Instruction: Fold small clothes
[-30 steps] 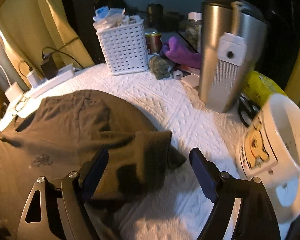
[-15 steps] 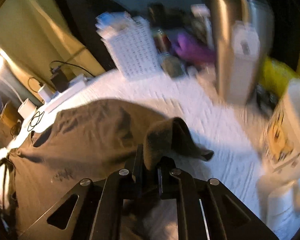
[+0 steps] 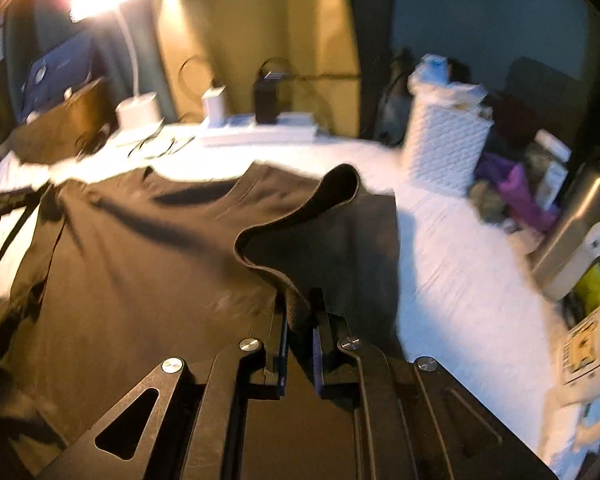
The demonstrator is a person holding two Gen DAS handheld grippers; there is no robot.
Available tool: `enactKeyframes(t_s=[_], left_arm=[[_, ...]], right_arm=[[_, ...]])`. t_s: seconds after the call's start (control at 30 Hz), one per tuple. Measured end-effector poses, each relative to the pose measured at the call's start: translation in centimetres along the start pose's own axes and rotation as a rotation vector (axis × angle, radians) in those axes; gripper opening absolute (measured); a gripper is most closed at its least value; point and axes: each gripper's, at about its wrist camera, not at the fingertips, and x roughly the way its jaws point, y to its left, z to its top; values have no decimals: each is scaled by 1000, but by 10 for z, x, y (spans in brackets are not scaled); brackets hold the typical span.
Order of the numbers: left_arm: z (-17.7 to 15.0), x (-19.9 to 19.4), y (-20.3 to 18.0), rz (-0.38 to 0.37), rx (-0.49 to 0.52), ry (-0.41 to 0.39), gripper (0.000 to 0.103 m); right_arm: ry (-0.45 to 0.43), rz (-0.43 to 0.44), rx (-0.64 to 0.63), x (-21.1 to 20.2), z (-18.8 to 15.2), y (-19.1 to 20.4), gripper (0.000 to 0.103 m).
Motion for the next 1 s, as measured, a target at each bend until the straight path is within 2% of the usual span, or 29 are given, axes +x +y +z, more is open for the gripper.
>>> enactKeyframes(t_s=[0.13,0.27,0.3,0.4,0.47,0.6,0.77,0.83,0.87,0.9,1.0], left_arm=[[-5,0,3,-2,-10,11,51],[-8,0,7,-2,-25,15,51],[-9,0,8,-1,-28,18,51],[-12,0,10,-2,-30,26,51],[-14,0,12,-2,-29,31,52],[-18,5,21,15,-49,54,52],[-22,7,32,19,-91,77,52],[-21,6,31,-6,-115,77,61],[-20,6,27,-25,-120,71,73],[-18,7,22,-39,-110,67,79],[-9,20,9,-14,-65,74,79]], right_arm=[[91,33,-30,17,-15,15,10],[113,34,-34,17,-22,21,12],[115,41,-35,15,-22,21,21],[108,71,-35,8,-22,28,91],[95,102,-42,3,-21,34,91],[73,110,-36,-4,-18,38,91],[45,88,-7,-10,-14,30,92],[37,62,2,-9,-12,24,92],[33,57,9,-9,-12,22,92],[28,55,21,-8,-11,17,92],[12,45,46,-6,-7,7,92]])
